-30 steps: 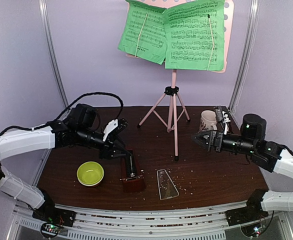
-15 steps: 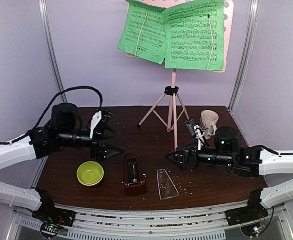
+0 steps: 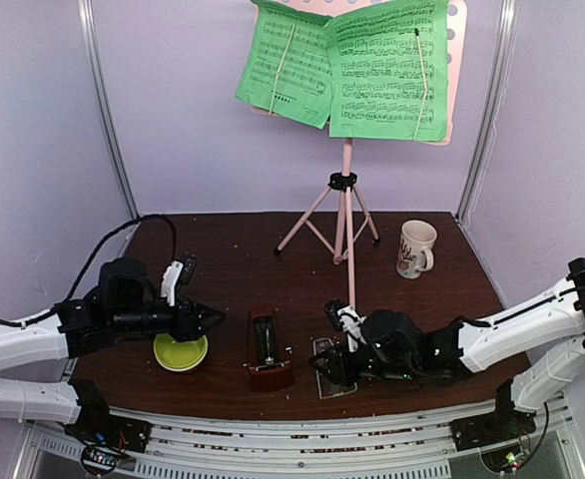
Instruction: Pack up the instrument practice props
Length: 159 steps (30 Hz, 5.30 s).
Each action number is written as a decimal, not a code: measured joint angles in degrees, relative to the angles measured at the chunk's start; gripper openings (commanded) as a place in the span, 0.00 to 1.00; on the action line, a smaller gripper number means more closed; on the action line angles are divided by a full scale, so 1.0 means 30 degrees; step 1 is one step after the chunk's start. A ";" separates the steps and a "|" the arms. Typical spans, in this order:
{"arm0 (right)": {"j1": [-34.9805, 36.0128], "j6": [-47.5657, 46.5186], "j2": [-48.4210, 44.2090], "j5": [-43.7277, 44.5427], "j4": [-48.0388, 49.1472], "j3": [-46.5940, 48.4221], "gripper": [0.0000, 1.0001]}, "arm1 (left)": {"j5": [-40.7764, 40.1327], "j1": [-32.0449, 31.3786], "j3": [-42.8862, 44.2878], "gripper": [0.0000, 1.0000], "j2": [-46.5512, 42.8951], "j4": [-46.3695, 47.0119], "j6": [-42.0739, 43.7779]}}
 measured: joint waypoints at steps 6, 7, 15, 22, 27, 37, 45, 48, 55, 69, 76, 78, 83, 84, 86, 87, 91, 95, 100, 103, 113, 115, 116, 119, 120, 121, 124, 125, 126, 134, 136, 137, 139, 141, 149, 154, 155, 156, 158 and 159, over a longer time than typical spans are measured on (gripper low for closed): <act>0.0678 0.1144 0.2222 0.0291 0.1304 0.0342 0.40 | -0.0036 -0.0015 0.0007 0.41 0.2149 0.0313 -0.0328; 0.0780 0.1370 0.2681 0.0379 0.1559 0.0495 0.40 | -0.0015 -0.0022 0.0015 0.40 0.2543 0.0342 -0.0321; 0.1020 0.3045 0.4561 0.0583 0.3024 0.1202 0.36 | 0.0386 -0.0277 0.0015 0.38 0.4000 0.1049 -0.0321; 0.1151 0.3351 0.4721 0.1071 0.3264 0.1472 0.31 | 0.0874 -0.0532 0.0022 0.35 0.4772 0.1800 -0.0321; 0.1202 0.3286 0.4721 0.1464 0.3249 0.1632 0.28 | 0.0903 -0.0678 0.0102 0.35 0.5238 0.1880 -0.0306; 0.1421 0.3337 0.5377 0.1982 0.3126 0.2251 0.28 | 0.0882 -0.0685 0.0831 0.34 0.6193 0.1996 -0.0015; 0.1982 0.3322 0.5646 0.2025 0.3468 0.2397 0.32 | 0.1158 -0.0896 0.1384 0.33 0.7395 0.2572 0.0255; 0.2033 0.3249 0.5275 0.2178 0.3854 0.1902 0.40 | 0.1399 -0.1035 0.1559 0.34 0.8051 0.3067 0.0532; 0.2244 0.2586 0.1865 0.2863 0.4277 -0.0408 0.72 | 0.2171 -0.1180 0.2055 0.40 0.9916 0.4772 0.1406; 0.2368 -0.2557 -0.3869 0.4597 0.2754 -0.0095 1.00 | -0.5756 -0.0634 0.9260 0.95 0.4422 -0.1450 0.7169; 0.2375 -0.5311 -0.0984 0.4605 0.4371 0.1872 1.00 | -0.5064 0.3497 0.7941 0.96 0.3104 -0.1107 0.8983; 0.2375 -0.5967 0.0036 0.4459 0.4401 0.2499 1.00 | -0.4160 0.5501 0.7089 0.97 0.3009 -0.1137 0.8852; 0.2375 -0.7235 0.1581 0.3993 0.4583 0.3432 1.00 | -0.2696 0.6943 0.6550 0.97 0.3111 -0.1042 0.8845; 0.2375 -0.7410 0.1756 0.3993 0.4590 0.3453 1.00 | -0.2514 0.6914 0.6543 0.97 0.3111 -0.0962 0.8874; 0.2368 -0.7730 0.2055 0.4022 0.4590 0.3461 1.00 | -0.2339 0.6878 0.6550 0.97 0.3111 -0.0947 0.8932; 0.2339 -0.7817 0.2186 0.4058 0.4590 0.3461 1.00 | -0.2302 0.6878 0.6543 0.97 0.3111 -0.0947 0.8947; 0.2208 -0.8080 0.2914 0.4291 0.4677 0.3461 1.00 | -0.2113 0.6878 0.6543 0.97 0.3111 -0.0903 0.9034; 0.2208 -0.8204 0.3381 0.4590 0.4787 0.3446 0.94 | -0.1953 0.6878 0.6543 0.97 0.3111 -0.0816 0.9085; 0.2208 -0.8160 0.3395 0.4925 0.5297 0.3424 0.83 | -0.1836 0.6878 0.6543 0.97 0.3118 -0.0816 0.9107; 0.2200 -0.8138 0.3395 0.5151 0.5559 0.3286 0.78 | -0.1712 0.6878 0.6543 0.97 0.3133 -0.0816 0.9122; 0.2135 -0.7723 0.3395 0.5282 0.5872 0.2943 0.65 | 0.3002 0.6812 0.6368 0.89 0.4233 0.0124 0.8874; 0.2135 -0.7694 0.3395 0.5282 0.5887 0.2922 0.63 | 0.4452 0.6594 0.6368 0.87 0.4765 0.0452 0.8706; 0.2135 -0.7672 0.3395 0.5289 0.5894 0.2914 0.62 | 0.5231 0.6397 0.6368 0.86 0.5064 0.0597 0.8626; 0.2135 -0.7650 0.3395 0.5333 0.5923 0.2892 0.61 | 0.7227 0.5559 0.6368 0.83 0.5923 0.1035 0.8422; 0.2135 -0.7650 0.3395 0.5362 0.5960 0.2871 0.61 | 0.7767 0.5202 0.6368 0.82 0.6200 0.1137 0.8386; 0.2135 -0.7643 0.3395 0.5377 0.5989 0.2849 0.60 | 0.8182 0.4911 0.6368 0.81 0.6382 0.1195 0.8342; 0.2135 -0.7577 0.3395 0.5428 0.6178 0.2725 0.59 | 0.9602 0.3912 0.6368 0.79 0.6994 0.1399 0.8189; 0.2135 -0.7512 0.3395 0.5435 0.6273 0.2667 0.58 | 1.0025 0.3650 0.6368 0.77 0.7176 0.1479 0.8138; 0.2135 -0.7475 0.3395 0.5457 0.6331 0.2630 0.57 | 1.0440 0.3446 0.6368 0.77 0.7337 0.1588 0.8080; 0.2127 -0.7293 0.3395 0.5595 0.6455 0.2535 0.53 | 1.2590 0.2521 0.6368 0.71 0.8444 0.2390 0.7468; 0.2127 -0.7293 0.3395 0.5595 0.6462 0.2535 0.53 | 1.2823 0.2361 0.6368 0.68 0.8590 0.2492 0.7366; 0.2127 -0.7293 0.3395 0.5595 0.6462 0.2535 0.53 | 1.2917 0.2266 0.6368 0.66 0.8677 0.2557 0.7329; 0.2127 -0.7286 0.3395 0.5603 0.6462 0.2535 0.53 | 1.3070 0.2076 0.6368 0.61 0.8830 0.2667 0.7249; 0.2127 -0.7235 0.3395 0.5625 0.6462 0.2535 0.54 | 1.3216 0.1872 0.6368 0.55 0.8969 0.2688 0.7184; 0.2135 -0.6965 0.3395 0.5727 0.6441 0.2543 0.55 | 1.3697 0.1472 0.6368 0.39 0.9304 0.2710 0.7169; 0.2135 -0.6717 0.3402 0.5858 0.6244 0.2667 0.56 | 1.3937 0.1311 0.6368 0.35 0.9449 0.2703 0.7198; 0.2135 -0.6659 0.3417 0.5931 0.6215 0.2696 0.56 | 1.3996 0.1275 0.6368 0.34 0.9449 0.2703 0.7198; 0.2135 -0.6645 0.3446 0.6003 0.6193 0.2718 0.56 | 1.4032 0.1260 0.6368 0.34 0.9449 0.2703 0.7198; 0.2135 -0.6579 0.3548 0.6149 0.6135 0.2863 0.56 | 1.4076 0.1260 0.6368 0.34 0.9449 0.2710 0.7198; 0.2135 -0.6557 0.3592 0.6186 0.6084 0.2936 0.56 | 1.4098 0.1260 0.6368 0.34 0.9449 0.2710 0.7198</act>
